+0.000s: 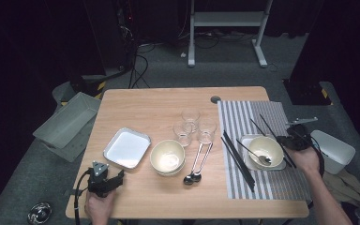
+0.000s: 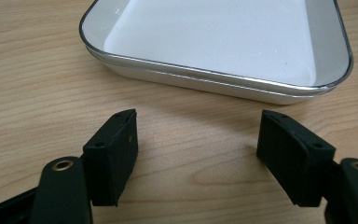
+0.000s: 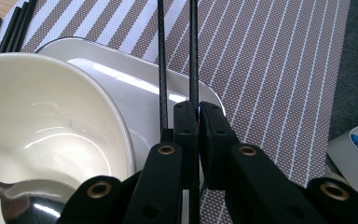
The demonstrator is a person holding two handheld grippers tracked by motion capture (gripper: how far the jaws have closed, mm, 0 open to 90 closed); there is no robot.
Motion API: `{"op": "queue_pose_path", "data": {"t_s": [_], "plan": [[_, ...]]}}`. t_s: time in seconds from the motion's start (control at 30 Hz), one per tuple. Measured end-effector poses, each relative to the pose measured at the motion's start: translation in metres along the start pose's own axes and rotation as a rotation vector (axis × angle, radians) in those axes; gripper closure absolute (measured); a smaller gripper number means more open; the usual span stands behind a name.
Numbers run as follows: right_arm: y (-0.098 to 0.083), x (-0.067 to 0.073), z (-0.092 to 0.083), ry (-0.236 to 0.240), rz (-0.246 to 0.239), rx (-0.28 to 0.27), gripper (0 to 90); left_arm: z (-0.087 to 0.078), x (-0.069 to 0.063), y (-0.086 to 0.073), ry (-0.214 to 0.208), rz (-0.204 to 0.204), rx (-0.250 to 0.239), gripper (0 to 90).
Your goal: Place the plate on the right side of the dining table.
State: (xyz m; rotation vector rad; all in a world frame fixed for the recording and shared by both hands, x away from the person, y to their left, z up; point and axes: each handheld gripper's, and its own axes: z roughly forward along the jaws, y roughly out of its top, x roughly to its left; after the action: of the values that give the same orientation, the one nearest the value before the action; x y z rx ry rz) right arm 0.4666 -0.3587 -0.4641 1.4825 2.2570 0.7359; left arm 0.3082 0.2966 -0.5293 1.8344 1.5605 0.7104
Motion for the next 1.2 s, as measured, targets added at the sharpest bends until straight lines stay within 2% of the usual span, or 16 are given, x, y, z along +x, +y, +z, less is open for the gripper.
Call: {"op": "queue_pose_path", "data": {"t_s": [1.0,1.2], "plan": [[0.007,0.001,0.012,0.032,0.008,0.029,86.1,0.0,0.0,0.0,0.0,0.0,0.0,29.3],[0.005,-0.001,0.014,0.046,0.027,0.036,86.0,0.0,0.0,0.0,0.0,0.0,0.0,29.3]]}}
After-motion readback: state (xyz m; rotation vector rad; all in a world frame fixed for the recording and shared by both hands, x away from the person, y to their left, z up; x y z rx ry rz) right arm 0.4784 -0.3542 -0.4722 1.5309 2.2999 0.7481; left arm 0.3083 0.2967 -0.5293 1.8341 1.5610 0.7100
